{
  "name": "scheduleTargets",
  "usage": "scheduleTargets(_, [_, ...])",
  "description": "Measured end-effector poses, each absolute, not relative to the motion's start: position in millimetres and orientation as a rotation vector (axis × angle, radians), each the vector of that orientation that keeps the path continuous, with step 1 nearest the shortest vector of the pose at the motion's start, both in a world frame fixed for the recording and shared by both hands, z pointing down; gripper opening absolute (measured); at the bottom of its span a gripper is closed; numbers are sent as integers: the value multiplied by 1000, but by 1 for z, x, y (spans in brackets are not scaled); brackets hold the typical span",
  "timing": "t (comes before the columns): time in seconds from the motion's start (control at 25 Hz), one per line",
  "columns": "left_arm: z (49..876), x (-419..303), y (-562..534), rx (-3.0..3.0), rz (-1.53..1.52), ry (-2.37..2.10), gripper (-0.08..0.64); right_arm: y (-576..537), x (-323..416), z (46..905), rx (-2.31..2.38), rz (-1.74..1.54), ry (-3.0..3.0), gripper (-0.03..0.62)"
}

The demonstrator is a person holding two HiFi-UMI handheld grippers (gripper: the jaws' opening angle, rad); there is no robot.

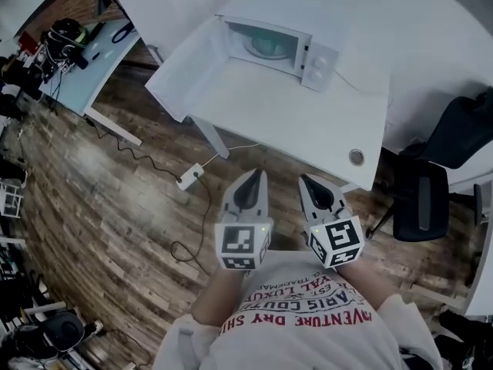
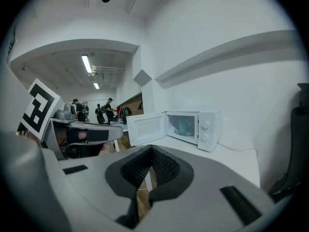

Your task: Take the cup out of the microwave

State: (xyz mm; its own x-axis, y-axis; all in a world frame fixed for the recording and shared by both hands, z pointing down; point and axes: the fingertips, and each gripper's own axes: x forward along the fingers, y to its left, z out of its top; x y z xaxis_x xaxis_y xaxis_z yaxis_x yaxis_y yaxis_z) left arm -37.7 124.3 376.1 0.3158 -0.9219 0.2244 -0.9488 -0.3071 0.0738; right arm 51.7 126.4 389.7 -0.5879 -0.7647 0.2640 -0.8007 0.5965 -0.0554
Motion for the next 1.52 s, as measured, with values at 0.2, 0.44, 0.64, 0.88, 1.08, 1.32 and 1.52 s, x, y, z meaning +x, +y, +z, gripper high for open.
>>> scheduleTargets(0.2, [368, -97, 69, 2419, 212, -1651, 8, 74, -12, 387, 1318, 272, -2566, 5])
scheduleTargets(0.44, [376, -157, 17, 2418, 228, -1592, 8, 16, -68, 390, 1390, 291, -2526, 5])
scheduleTargets(0.64, [383, -185, -15, 2398, 224, -1578, 8, -18, -92, 386, 1448, 264, -2503, 5])
scheduleTargets(0.88, [396, -183, -51, 2409, 267, -1524, 8, -56, -93, 391, 1480, 293, -2483, 5])
scheduleTargets(1.08, [400, -176, -95, 2421, 309, -1510, 8, -100, -85, 396, 1496, 325, -2472, 5])
scheduleTargets(1.32, [396, -155, -161, 2448, 317, -1501, 8, -156, -69, 389, 1462, 285, -2492, 5])
scheduleTargets(1.52, [400, -134, -203, 2467, 348, -1494, 8, -195, -41, 393, 1490, 307, -2483, 5])
